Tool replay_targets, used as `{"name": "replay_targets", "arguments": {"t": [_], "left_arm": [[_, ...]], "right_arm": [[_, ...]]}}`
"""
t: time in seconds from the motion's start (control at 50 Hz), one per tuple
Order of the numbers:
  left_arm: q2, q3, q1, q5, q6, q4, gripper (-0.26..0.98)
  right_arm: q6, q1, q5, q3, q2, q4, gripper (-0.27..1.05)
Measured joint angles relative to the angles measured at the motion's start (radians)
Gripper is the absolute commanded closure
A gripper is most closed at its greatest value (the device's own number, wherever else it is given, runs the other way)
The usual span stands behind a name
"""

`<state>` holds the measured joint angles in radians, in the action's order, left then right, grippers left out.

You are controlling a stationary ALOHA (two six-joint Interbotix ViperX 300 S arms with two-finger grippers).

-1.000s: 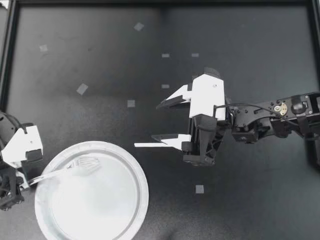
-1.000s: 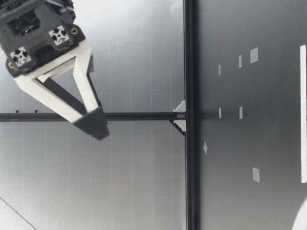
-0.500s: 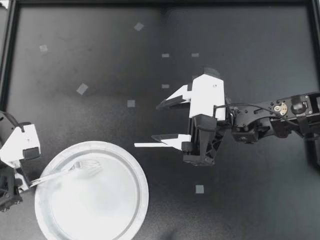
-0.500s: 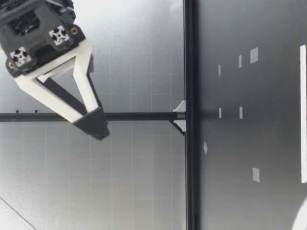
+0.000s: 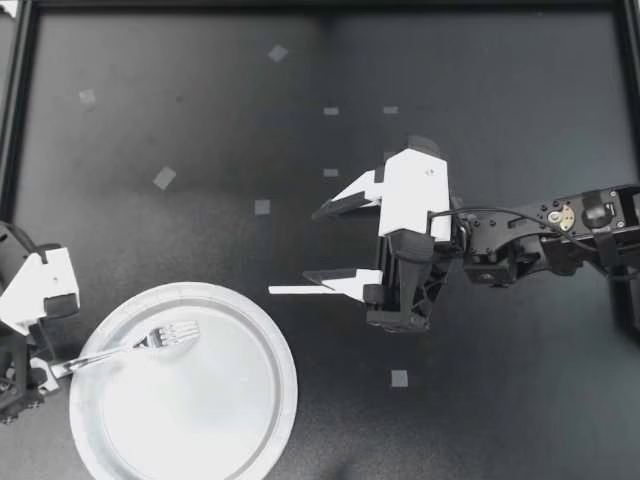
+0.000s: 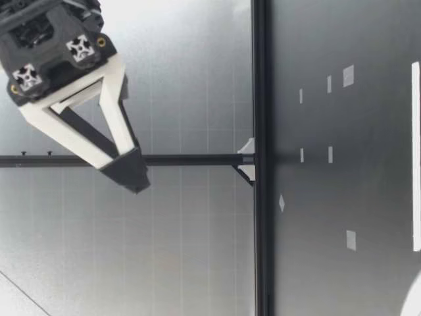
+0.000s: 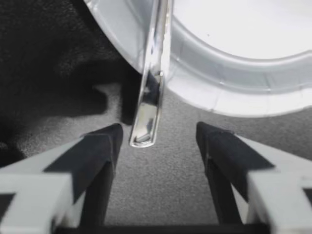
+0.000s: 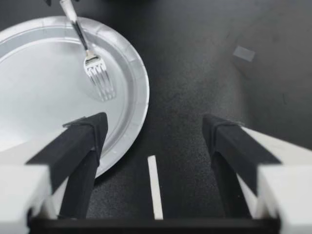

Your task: Pick up the fork and place it on the plate.

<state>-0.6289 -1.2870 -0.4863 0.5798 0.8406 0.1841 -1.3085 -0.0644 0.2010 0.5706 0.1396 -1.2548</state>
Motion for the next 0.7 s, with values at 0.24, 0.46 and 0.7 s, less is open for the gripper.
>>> {"name": "replay_targets", "arguments": {"t": [0.24,0.46,0.7], "left_arm": [[-0.15,0.087,0.003,-0.028,-0.003,-0.149,0.13],[-0.244,0.202,0.107,-0.091,-0.003,-0.514,0.13],[-0.218,0.244,0.236,-0.322,-0.003,-0.87,0.13]], "right_arm": [[0.003,0.0,-0.066,-0.011,0.026,-0.018,0.04],[0.003,0.0,-0.114,-0.015,0.075,-0.038,0.04],[0.002,0.0,-0.173,0.014,0.167,-0.029,0.04]]}}
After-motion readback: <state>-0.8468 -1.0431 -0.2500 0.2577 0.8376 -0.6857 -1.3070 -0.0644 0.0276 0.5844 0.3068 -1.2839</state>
